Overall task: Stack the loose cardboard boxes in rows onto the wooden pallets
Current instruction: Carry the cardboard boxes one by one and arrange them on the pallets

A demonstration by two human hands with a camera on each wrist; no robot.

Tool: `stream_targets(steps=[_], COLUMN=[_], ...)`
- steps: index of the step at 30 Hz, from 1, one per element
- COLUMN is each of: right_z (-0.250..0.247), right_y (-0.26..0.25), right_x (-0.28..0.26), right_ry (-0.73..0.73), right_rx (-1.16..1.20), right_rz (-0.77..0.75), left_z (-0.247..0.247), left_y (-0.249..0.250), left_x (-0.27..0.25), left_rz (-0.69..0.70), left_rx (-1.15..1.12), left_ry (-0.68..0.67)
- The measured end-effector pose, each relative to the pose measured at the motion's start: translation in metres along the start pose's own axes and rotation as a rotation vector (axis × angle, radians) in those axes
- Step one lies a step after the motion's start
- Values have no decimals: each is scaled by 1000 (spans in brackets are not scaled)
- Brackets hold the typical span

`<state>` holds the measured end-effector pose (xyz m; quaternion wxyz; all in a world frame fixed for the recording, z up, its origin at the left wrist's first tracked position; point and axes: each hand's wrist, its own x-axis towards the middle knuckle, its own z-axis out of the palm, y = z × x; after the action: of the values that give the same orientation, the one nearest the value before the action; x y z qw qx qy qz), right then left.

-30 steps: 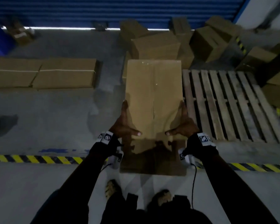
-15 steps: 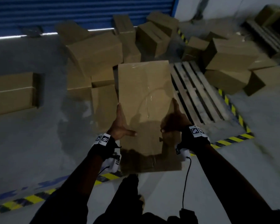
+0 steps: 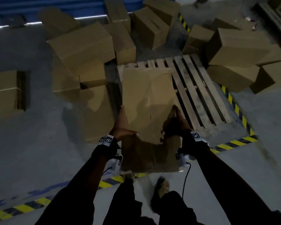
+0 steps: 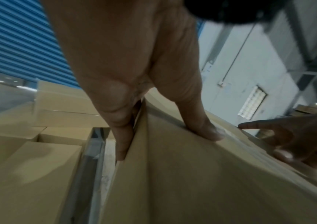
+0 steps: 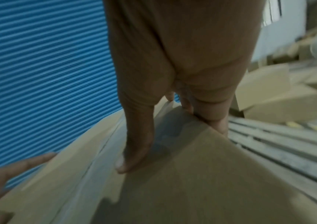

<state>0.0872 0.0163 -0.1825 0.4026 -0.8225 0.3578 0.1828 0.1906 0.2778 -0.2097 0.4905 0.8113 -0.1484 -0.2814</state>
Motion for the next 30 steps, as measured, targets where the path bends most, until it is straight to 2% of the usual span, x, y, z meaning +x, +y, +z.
stream_targets(steps=[5,6,9,12,16,22,25,27,30], right_z=[-6,-4,10,33,65,110,130,142,143], right_y=[34,47,85,129,178,231,240,240,231], right_x=[48,59,116,183,270,374,406,422,441], right_ry=[1,-5,6,8,-28,6,-12,-73,-155], right_rx=[61,96,125,191,226,233,173,100,13], right_rz=[-102,-144,-374,-502,-543,-556,-607,-666,-722], left_z=[46,56,91,126,165,208,215,217,205], left_y=[1,-8,-50,-97,-161,-260,-299,-317,-331], left_x=[24,28,62,96,158,235,254,255,264], left_rz=[-91,-122,-114,-127,-55,-14,-32,-36,18], left_rx=[-108,-107,-68,-57,18,51,79,70,164], left_ry=[108,156,174,198,212,277,275,279,302])
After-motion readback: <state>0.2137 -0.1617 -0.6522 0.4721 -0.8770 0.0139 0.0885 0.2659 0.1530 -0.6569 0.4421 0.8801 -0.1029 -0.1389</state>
